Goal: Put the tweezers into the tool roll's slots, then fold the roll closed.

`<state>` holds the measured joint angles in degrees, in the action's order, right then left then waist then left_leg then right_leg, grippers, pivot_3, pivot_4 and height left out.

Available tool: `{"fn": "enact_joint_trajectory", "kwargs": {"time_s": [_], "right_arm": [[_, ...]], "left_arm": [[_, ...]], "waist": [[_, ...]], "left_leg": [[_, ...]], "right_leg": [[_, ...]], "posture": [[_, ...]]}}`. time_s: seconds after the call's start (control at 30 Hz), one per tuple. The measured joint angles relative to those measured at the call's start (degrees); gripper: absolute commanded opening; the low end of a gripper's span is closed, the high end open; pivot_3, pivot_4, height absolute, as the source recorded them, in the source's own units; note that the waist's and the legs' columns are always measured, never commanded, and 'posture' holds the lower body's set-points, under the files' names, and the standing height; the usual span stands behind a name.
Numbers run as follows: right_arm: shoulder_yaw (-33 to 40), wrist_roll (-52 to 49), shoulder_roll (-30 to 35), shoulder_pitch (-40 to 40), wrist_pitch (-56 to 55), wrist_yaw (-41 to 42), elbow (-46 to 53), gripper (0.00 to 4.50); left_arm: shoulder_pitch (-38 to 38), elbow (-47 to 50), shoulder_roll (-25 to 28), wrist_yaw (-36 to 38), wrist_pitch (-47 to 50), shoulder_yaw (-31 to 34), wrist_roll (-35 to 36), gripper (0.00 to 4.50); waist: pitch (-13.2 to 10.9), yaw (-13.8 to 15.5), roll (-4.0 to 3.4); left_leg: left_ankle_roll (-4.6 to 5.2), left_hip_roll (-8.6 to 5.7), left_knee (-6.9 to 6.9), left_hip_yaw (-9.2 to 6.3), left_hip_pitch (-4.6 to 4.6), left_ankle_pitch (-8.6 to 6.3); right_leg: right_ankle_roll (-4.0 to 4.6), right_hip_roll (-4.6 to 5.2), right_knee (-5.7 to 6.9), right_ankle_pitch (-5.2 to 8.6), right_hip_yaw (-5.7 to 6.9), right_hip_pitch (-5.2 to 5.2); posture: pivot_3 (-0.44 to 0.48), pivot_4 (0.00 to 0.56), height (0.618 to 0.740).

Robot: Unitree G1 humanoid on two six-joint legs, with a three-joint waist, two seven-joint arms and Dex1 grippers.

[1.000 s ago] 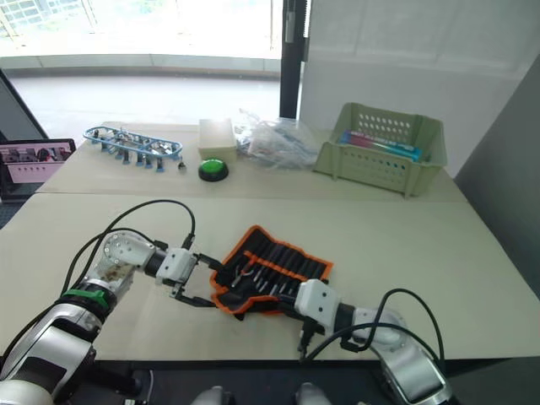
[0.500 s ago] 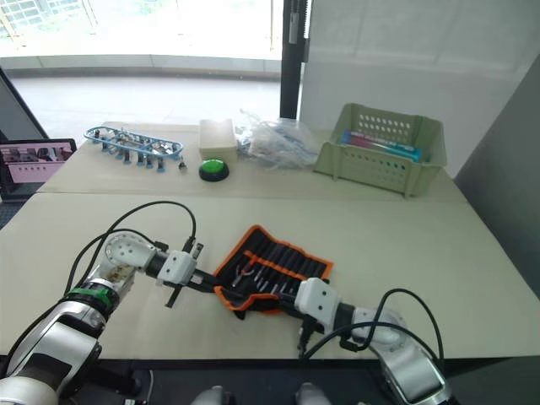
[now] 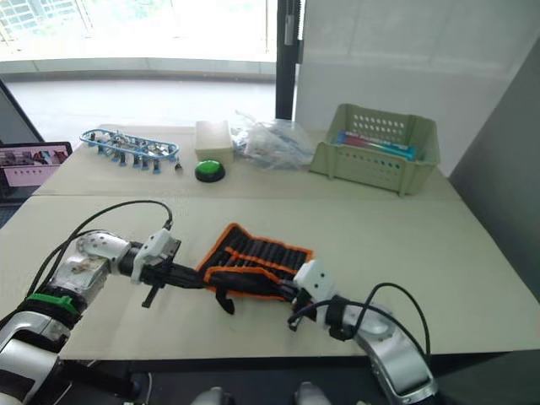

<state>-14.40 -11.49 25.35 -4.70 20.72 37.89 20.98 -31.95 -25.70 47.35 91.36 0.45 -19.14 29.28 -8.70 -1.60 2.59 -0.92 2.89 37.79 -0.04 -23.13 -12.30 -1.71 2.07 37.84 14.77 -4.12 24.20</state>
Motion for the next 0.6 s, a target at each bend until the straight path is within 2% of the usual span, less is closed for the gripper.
{"fn": "enact_joint_trajectory", "kwargs": {"time_s": [0.2,0.33,0.5,0.6], "right_arm": [[-1.4,2.8,2.3,-1.9,-0.4,0.1,-2.3,0.00],[-1.0,3.6,4.4,-4.2,-0.2,0.9,-3.9,0.00],[-1.1,4.0,4.3,-5.2,1.1,1.2,-4.8,0.00],[-1.1,4.6,3.1,-5.4,2.1,0.4,-5.5,0.90]], "left_arm": [[7.9,12.0,-0.2,-7.9,8.8,2.8,-1.9,0.02],[8.9,12.5,-4.5,-17.2,11.8,3.5,-6.8,0.02],[8.4,14.1,-5.3,-20.2,12.2,3.6,-10.1,0.02],[9.2,14.7,-5.3,-20.7,12.6,4.4,-10.2,0.00]], "waist": [[0.0,0.6,-0.03],[0.0,1.0,-0.03],[0.0,0.9,-0.14],[0.0,0.8,-0.14]], "left_leg": [[0.00,-0.03,0.03,0.02,0.04,0.00],[0.03,-0.04,0.05,0.01,0.04,0.03],[0.03,-0.06,0.05,0.03,0.23,0.03],[0.03,-0.05,0.05,0.03,0.25,0.03]], "right_leg": [[-0.01,0.02,0.00,0.01,-0.02,-0.04],[-0.03,0.02,0.01,0.00,-0.01,-0.05],[-0.02,0.02,0.08,0.00,-0.07,-0.18],[-0.02,0.01,0.13,-0.01,-0.07,-0.16]], "posture": [[0.000,0.150,0.738],[0.000,0.150,0.738],[0.000,0.150,0.738],[0.000,0.150,0.738]]}}
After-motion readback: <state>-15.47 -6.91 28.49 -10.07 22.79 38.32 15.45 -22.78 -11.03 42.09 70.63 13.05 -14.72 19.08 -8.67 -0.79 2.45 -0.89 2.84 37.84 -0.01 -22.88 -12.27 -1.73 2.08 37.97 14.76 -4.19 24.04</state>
